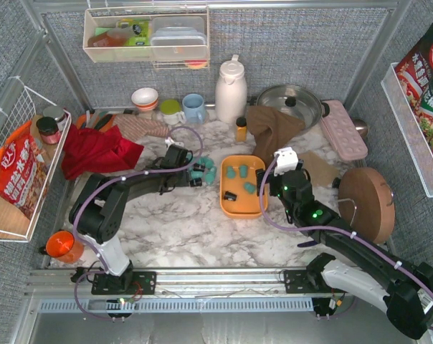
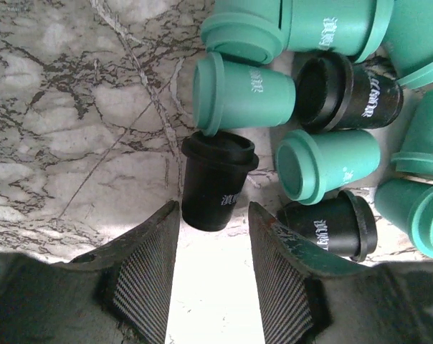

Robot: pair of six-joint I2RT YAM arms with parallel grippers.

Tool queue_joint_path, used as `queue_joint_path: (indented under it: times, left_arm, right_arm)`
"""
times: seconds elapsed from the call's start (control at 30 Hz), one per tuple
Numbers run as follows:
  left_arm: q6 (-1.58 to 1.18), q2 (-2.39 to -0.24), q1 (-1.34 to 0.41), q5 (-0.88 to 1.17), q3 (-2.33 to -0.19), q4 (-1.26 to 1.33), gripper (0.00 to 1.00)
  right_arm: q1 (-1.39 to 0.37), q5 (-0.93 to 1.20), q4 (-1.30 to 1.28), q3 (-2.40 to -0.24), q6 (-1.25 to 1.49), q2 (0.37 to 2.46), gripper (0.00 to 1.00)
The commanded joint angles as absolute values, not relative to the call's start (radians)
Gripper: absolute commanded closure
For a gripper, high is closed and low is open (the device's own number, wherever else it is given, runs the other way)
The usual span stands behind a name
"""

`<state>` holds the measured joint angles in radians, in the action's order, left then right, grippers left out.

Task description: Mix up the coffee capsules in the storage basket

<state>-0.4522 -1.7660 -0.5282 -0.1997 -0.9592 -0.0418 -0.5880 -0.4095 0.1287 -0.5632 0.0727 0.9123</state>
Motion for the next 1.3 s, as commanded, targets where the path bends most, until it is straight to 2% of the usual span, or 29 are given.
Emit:
queue_joint_path:
  times: [0.0,0.37,0.7,1.03,1.27]
  left_arm:
    - [-0.443,-1.763,-0.526,-0.196,-0.97,0.008,0.47]
    - [-0.393,-1.808,-0.509,-0.181,-1.001,-0.006,0.48]
    - [-0.374,-1.796,-0.508,-0.172,-0.968,0.017,0.56]
    - [-0.33,-1.696,-0.508,-0.097,-0.842,0.136,0.73]
    - [-0.3,-1.579,-0.508,-0.077,-0.738,0.245,0.75]
  right_arm:
    - [-0.588,-0.396,0.14,-0.574,0.08,0.916,0.01]
    - [-0.588,-0.382,0.135,-0.576,0.081,0.92,0.01]
    - [-0.587,-0.378,0.121,-0.584,0.081,0.925,0.01]
    - [-0.588,-0.374,0.102,-0.596,0.081,0.921,0.01]
    - [-0.588,-0.374,0.081,-0.608,0.082,0.923,0.01]
